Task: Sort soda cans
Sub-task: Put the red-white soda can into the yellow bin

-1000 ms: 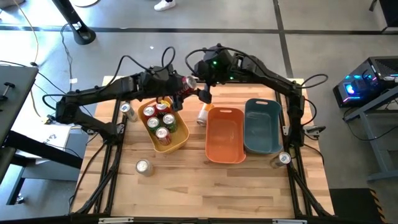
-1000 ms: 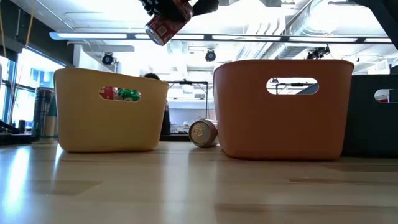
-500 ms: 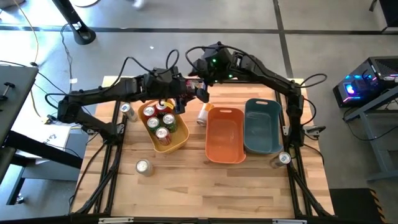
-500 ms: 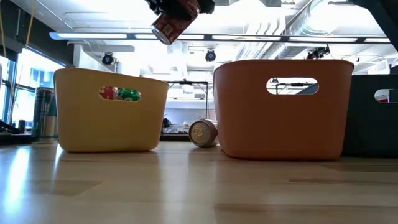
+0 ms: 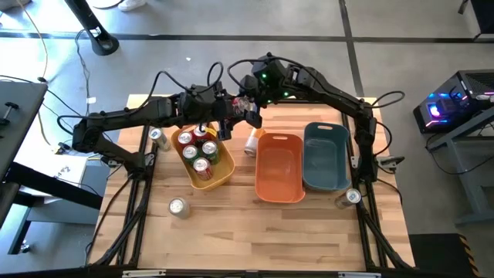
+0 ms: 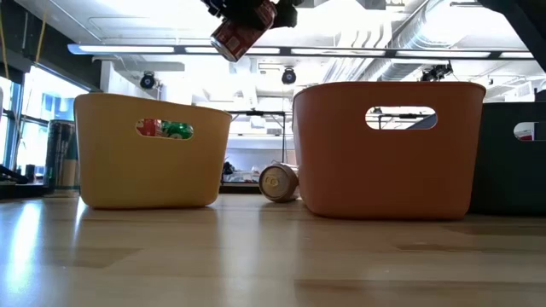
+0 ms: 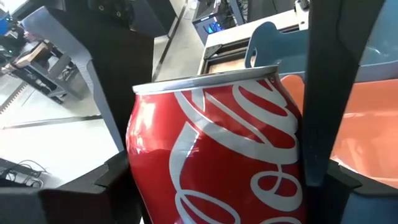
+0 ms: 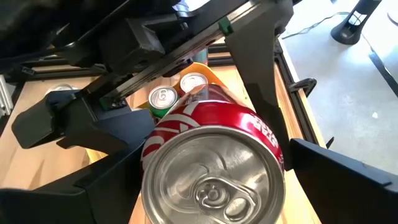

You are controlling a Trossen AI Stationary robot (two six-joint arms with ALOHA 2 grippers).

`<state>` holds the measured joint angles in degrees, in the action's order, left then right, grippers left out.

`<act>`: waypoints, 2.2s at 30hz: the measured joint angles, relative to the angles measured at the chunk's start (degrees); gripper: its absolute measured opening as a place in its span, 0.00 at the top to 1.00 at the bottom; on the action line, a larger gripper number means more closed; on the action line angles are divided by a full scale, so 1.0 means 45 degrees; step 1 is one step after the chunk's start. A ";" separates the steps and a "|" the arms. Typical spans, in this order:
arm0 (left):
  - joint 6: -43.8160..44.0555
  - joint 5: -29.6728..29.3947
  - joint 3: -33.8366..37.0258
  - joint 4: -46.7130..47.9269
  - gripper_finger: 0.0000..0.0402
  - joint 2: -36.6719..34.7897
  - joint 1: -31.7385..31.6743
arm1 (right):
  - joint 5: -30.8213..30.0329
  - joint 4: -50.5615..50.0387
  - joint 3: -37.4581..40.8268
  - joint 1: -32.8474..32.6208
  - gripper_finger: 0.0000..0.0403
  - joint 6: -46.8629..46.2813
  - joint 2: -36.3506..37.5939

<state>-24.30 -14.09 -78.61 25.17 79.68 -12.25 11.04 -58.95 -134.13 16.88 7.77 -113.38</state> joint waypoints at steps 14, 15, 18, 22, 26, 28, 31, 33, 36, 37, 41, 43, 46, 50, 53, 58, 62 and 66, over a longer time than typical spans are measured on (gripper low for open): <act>0.0152 -0.0136 0.0000 0.0090 0.27 0.0000 -0.0005 | -0.0110 -0.0050 -0.0015 -0.0092 0.24 0.0073 -0.0141; 0.0152 -0.0136 0.0005 0.0062 0.27 0.0000 -0.0005 | -0.0110 -0.0065 -0.0012 -0.0092 0.24 0.0068 -0.0141; 0.0123 -0.0136 0.0005 -0.0049 0.27 0.0000 -0.0005 | -0.0105 -0.0045 -0.0015 -0.0097 0.24 0.0099 -0.0141; 0.0023 -0.0411 0.0005 -0.0078 0.20 0.0000 0.0006 | -0.0071 -0.0016 -0.0015 -0.0097 0.24 0.0244 -0.0141; -0.0240 -0.0727 0.0005 0.0050 0.04 0.0000 0.0034 | -0.0150 -0.0007 -0.0018 -0.0112 0.24 0.0520 -0.0117; -0.0353 -0.0760 -0.0042 0.0222 0.04 0.0000 0.0029 | -0.0292 -0.0019 -0.0074 -0.0117 0.24 0.0523 -0.0121; -0.0355 -0.0892 -0.0159 0.0411 0.05 -0.0004 0.0029 | -0.0295 -0.0021 -0.0185 -0.0121 0.24 0.0522 -0.0141; -0.0440 -0.1279 -0.0286 0.0627 0.05 -0.0010 0.0034 | -0.0330 -0.0020 -0.0194 -0.0094 0.25 0.0548 -0.0074; -0.0431 -0.1954 -0.0472 0.0784 0.05 -0.0045 0.0027 | -0.0804 -0.0160 -0.0195 -0.0068 0.31 0.0351 -0.0023; -0.0415 -0.2129 -0.0503 0.0890 0.05 -0.0057 0.0024 | -0.0919 -0.0188 -0.0194 -0.0063 0.31 0.0382 -0.0019; -0.0365 -0.2225 -0.0515 0.1095 0.05 -0.0148 0.0034 | -0.1009 -0.0267 -0.0194 -0.0090 0.31 0.0476 0.0000; -0.0310 -0.2215 -0.0516 0.1339 0.05 -0.0242 0.0039 | -0.1017 -0.0363 -0.0194 -0.0092 0.31 0.0561 0.0005; -0.0089 -0.2210 -0.0515 0.1848 0.05 -0.0406 0.0047 | -0.1280 -0.0692 -0.0190 -0.0087 0.31 0.0614 0.0005; 0.0278 -0.2101 -0.0515 0.1939 0.05 -0.0689 0.0263 | -0.1672 -0.1227 -0.0173 -0.0041 0.31 0.0904 0.0061; 0.0331 -0.2290 -0.0520 0.2117 0.05 -0.0873 0.0544 | -0.1724 -0.1367 -0.0160 0.0058 0.31 0.1004 0.0058; 0.1286 -0.3492 -0.0495 0.2916 0.05 -0.1706 0.0788 | -0.1686 -0.1552 -0.0131 0.0057 0.31 0.0941 0.0066; 0.3306 -0.3561 -0.0103 0.3243 0.05 -0.2670 0.0345 | -0.1312 -0.1401 -0.0133 -0.0419 0.31 0.0801 -0.0061; 0.5342 -0.3552 0.0650 0.3188 0.05 -0.3865 -0.0053 | -0.1198 -0.1379 -0.0131 -0.1141 0.31 0.0912 -0.0692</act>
<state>-0.26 -30.07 -75.68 39.52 62.29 -12.49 5.65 -65.16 -134.72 11.75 11.88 -116.50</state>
